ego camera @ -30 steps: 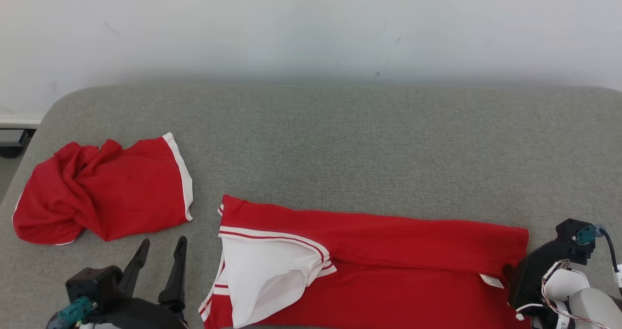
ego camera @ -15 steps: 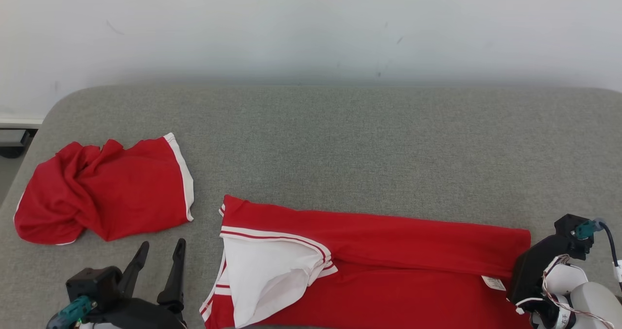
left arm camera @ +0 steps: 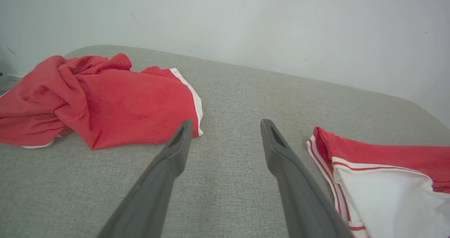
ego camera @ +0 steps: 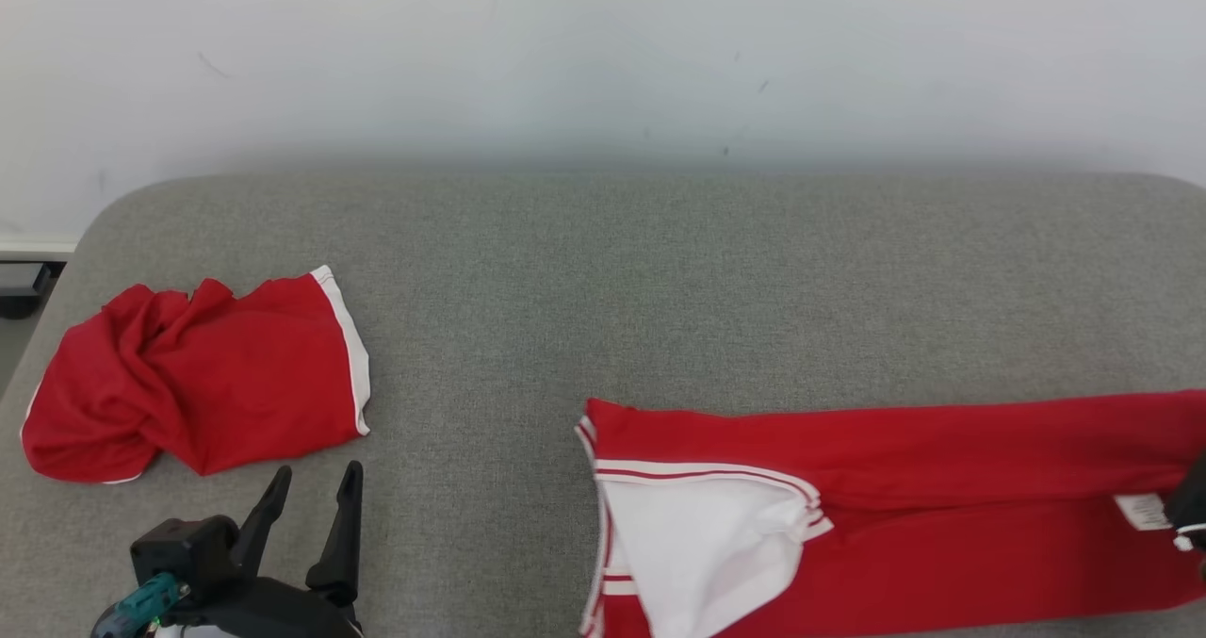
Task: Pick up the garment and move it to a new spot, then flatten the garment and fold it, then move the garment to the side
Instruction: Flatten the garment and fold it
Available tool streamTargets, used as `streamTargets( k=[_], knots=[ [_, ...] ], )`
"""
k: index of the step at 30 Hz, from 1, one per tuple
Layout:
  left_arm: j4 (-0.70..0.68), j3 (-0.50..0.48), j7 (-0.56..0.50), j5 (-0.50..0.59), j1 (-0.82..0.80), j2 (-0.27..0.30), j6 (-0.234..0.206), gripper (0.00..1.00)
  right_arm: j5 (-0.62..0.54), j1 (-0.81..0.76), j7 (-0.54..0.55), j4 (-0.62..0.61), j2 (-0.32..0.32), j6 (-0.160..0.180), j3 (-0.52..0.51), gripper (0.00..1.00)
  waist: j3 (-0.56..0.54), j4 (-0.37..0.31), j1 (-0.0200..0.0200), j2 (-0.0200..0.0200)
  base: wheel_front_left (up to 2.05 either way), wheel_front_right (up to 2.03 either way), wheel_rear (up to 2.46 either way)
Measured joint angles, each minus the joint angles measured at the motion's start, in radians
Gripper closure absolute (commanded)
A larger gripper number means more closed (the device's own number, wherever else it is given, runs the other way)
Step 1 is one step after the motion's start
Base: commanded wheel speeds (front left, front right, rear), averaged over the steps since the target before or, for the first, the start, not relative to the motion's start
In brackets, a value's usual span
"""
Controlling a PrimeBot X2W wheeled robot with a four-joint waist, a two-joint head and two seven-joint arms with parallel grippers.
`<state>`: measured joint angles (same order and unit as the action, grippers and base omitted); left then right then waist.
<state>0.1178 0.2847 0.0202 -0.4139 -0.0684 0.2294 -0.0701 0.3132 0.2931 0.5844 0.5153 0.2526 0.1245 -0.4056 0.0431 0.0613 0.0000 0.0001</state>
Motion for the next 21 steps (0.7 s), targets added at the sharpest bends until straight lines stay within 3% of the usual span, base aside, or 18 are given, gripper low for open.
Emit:
streamTargets(
  k=[7,12,16,21],
  knots=[
    [0.02,0.001,0.008,0.0,0.002,0.0,0.0,0.0,-0.142,0.001,-0.044,-0.036,0.02,0.0,-0.089,1.0,-0.029,-0.004,0.0,0.0,0.0,0.0,0.0],
    [0.019,0.013,0.008,0.0,0.006,-0.002,0.0,0.0,-0.167,-0.005,-0.028,-0.08,-0.004,0.0,-0.067,1.0,-0.045,-0.011,-0.0001,0.0,0.0,0.0,0.0],
    [0.02,0.018,0.008,0.0,0.011,-0.007,0.0,0.0,-0.147,-0.044,0.008,-0.136,-0.09,0.001,0.012,1.0,-0.05,-0.014,0.0,0.0,0.0,0.0,0.0],
    [0.022,0.018,0.011,0.0,0.026,-0.006,0.001,0.0,-0.084,-0.055,0.063,-0.202,-0.21,-0.067,0.103,1.0,-0.056,-0.019,-0.0001,0.0,0.0,0.0,0.0]
  ],
)
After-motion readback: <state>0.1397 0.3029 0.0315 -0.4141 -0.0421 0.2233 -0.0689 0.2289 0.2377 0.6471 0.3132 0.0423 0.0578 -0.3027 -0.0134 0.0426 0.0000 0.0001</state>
